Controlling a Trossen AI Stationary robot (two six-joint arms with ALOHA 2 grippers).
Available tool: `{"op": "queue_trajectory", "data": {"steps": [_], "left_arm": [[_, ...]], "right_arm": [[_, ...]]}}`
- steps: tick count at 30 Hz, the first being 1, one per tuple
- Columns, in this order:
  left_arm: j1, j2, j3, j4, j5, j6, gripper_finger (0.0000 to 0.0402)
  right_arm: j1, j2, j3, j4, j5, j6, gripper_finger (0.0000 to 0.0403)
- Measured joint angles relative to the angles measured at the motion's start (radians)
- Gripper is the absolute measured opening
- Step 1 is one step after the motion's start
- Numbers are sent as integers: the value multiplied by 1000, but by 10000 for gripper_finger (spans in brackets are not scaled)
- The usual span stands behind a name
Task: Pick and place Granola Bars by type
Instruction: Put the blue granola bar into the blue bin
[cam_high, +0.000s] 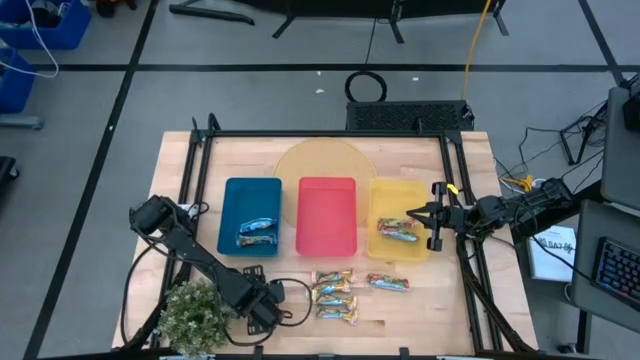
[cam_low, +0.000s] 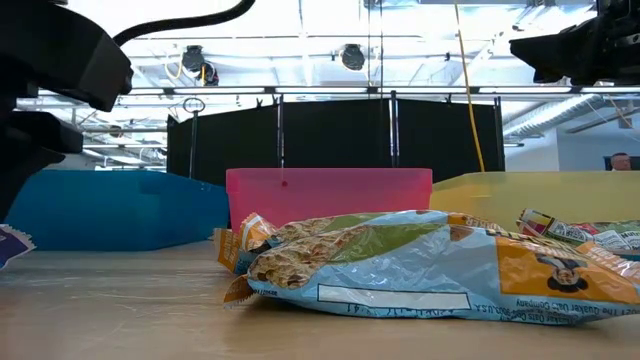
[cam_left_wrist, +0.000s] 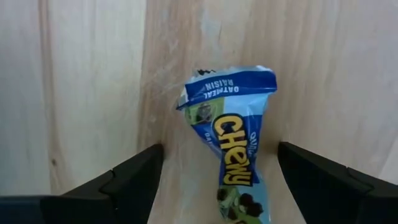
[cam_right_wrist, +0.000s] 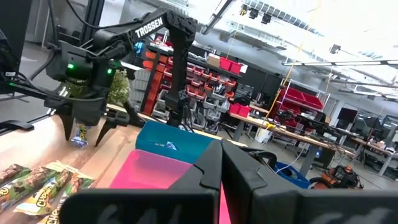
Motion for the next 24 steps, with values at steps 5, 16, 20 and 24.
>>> {"op": "queue_trajectory", "data": {"steps": [5, 16, 20, 24], "left_arm": [[11, 0, -4, -5, 9, 29, 251], [13, -6, -5, 38, 4, 99, 30], [15, -16, 1, 67, 19, 147, 23], [16, -59, 32, 36, 13, 203, 47]], "right_arm": [[0, 0, 0, 2, 0, 0, 0], [0, 0, 0, 4, 0, 0, 0], [0, 0, 0, 5, 0, 1, 0], [0, 0, 0, 7, 0, 1, 0]]}}
